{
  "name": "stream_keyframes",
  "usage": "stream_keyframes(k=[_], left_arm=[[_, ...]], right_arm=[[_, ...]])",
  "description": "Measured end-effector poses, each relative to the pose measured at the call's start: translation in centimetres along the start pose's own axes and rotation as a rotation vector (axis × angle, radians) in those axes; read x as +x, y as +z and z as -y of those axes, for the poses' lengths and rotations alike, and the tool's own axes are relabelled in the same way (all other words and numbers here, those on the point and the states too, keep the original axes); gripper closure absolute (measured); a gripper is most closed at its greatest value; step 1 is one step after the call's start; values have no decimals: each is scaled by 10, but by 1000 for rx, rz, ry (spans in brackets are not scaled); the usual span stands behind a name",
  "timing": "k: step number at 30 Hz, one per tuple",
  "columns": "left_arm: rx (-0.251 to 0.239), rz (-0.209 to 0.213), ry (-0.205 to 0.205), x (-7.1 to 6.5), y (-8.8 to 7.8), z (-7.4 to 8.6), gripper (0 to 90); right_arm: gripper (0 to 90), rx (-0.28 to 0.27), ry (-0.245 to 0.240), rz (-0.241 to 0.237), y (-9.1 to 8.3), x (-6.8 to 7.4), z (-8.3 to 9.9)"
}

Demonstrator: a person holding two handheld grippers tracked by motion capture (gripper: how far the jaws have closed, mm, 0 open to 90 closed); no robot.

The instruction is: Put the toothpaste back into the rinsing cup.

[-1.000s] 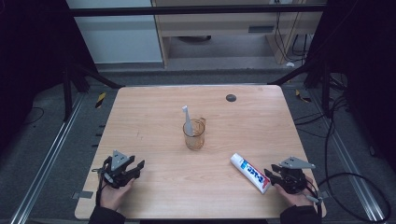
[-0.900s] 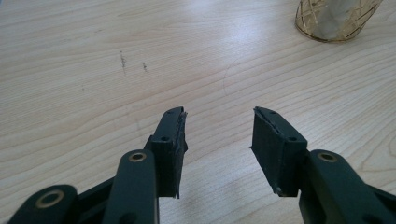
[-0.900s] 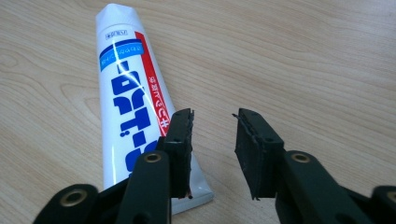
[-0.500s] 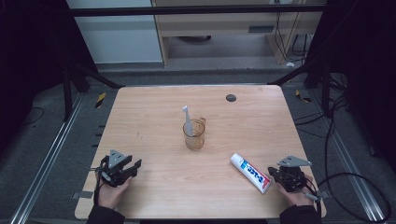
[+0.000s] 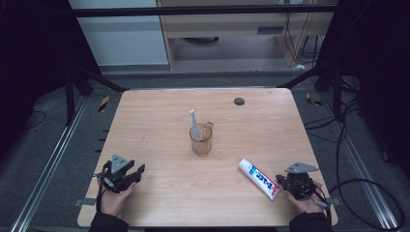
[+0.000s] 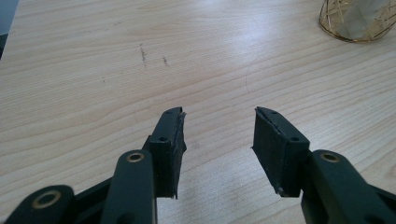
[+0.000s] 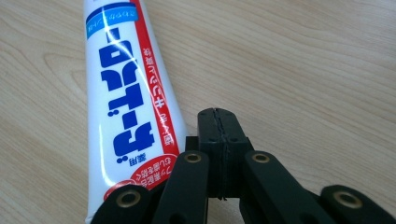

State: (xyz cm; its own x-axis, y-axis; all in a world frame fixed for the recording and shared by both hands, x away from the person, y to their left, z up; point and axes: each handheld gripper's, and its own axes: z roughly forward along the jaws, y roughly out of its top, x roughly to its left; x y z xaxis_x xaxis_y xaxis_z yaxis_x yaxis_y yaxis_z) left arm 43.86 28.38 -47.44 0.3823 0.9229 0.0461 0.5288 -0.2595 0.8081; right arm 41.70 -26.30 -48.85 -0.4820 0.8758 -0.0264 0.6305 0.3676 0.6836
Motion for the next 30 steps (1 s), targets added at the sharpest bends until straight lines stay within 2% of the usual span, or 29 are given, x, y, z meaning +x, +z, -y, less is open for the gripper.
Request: stream_keyframes(k=[5,13,23,30], left_arm=[[2,0,-1,0,0,0,526],[3,-13,-4,0,1,0,525],[4,-17,-9,1,1,0,524],[5,-28,-16,2,1,0,505]], right_arm=[[900,-2,-8,-5,-1,3,0],[900,28,-28,-60,3,16,1],[900,11,-58,-123,3,37,0],[900,-4,-67,-167,7,45,-4]])
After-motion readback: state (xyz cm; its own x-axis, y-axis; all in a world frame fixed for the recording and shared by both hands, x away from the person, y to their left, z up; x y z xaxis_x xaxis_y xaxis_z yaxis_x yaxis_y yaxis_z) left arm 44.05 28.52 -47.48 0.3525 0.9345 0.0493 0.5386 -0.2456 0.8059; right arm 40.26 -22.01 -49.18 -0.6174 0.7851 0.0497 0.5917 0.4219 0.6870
